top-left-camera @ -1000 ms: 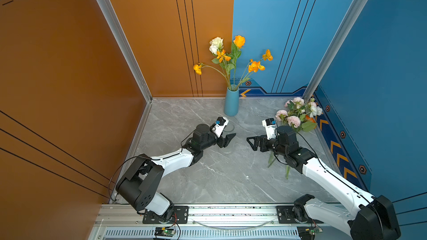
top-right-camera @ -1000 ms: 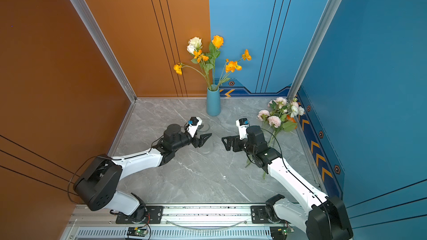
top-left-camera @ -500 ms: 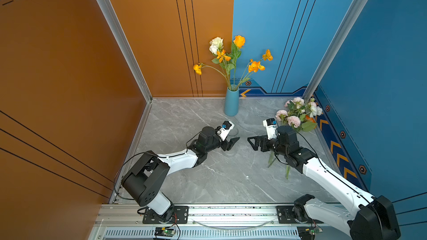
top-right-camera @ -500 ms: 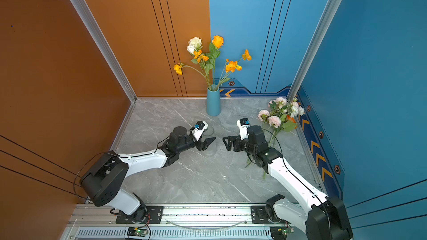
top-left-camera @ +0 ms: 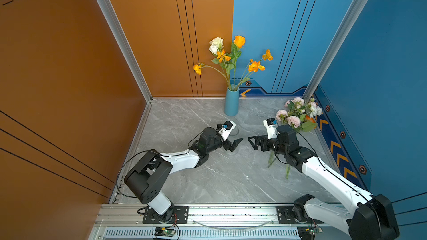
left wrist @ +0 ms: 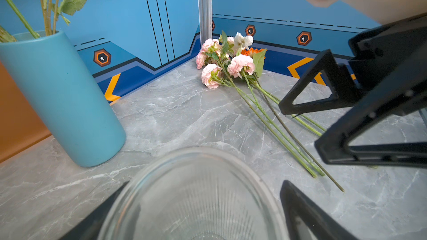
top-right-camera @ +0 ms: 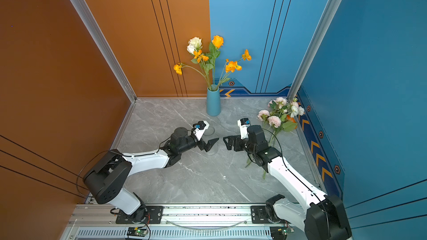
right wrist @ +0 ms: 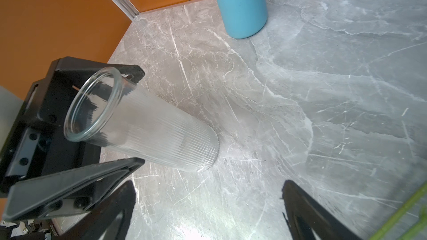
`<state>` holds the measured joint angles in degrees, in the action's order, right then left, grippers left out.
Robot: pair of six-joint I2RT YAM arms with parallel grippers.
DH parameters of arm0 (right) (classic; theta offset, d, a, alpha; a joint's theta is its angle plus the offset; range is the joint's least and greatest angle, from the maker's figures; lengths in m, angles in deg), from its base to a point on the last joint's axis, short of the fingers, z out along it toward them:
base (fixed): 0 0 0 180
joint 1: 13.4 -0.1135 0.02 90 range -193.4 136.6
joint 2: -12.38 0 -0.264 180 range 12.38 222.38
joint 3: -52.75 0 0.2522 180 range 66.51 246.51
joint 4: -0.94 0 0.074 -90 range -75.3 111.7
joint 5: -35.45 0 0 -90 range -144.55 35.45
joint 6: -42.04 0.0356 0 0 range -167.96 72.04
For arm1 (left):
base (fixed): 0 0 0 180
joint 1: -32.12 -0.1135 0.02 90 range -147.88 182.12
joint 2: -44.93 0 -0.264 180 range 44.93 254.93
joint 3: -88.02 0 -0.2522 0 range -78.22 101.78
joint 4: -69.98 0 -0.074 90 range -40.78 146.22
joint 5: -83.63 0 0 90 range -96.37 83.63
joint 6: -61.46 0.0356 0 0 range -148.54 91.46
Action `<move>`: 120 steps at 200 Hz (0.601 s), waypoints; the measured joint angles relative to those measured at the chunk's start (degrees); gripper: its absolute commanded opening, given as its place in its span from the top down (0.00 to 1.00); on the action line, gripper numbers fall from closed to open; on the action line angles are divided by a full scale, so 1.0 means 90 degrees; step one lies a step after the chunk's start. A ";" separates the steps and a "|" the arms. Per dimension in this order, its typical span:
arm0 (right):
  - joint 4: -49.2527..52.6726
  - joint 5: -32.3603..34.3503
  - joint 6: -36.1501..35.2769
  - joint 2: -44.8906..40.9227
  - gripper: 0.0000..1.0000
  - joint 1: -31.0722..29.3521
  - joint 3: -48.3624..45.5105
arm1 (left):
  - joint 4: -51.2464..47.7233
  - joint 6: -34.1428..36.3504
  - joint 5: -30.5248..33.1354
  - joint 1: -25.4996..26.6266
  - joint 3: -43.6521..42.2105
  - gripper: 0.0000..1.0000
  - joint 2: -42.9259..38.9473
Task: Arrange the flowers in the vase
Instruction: 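Lower the right gripper onto the pink rose stems in the pile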
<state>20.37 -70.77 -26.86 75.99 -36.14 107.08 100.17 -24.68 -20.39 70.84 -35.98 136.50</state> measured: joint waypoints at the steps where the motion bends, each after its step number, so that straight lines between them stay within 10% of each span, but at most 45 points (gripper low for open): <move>1: -0.0002 0.0000 0.0002 0.0005 0.00 0.0005 0.0002 | 0.0002 0.0002 0.0005 0.0000 0.0000 0.02 0.0000; 120: -0.0109 -0.0216 0.1217 0.0590 0.14 0.3079 -0.0049 | 0.0095 -0.0172 -0.0410 -0.0435 -0.0525 0.02 -0.1105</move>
<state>19.39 -72.72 -15.91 81.30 -8.43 106.65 101.02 -26.24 -24.08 66.93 -40.70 126.56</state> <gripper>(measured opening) 0.887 0.979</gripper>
